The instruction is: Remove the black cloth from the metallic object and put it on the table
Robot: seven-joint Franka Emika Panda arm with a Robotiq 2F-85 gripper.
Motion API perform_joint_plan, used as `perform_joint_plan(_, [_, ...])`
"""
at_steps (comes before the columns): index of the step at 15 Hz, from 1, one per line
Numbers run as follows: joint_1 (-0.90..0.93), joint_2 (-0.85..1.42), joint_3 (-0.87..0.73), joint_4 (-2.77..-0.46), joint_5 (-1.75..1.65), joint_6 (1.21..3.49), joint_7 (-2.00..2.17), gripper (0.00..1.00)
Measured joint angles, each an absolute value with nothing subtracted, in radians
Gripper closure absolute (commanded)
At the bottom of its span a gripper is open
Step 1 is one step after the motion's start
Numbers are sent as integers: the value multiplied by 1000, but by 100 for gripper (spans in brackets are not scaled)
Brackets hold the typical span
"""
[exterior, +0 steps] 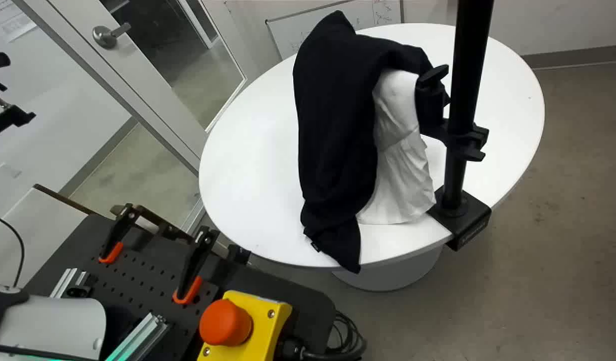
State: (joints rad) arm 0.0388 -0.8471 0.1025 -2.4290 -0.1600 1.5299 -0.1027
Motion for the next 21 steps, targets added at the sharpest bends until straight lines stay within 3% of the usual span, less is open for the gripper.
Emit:
perform_joint_plan(7, [34, -833, 54, -2441, -184, 1589, -97, 0])
perform_joint_plan(16, [-114, -636, -55, -2515, -286, 2134, 6, 0])
perform_joint_plan(21, [-208, -432, -52, -2470, -337, 2252, 126, 0])
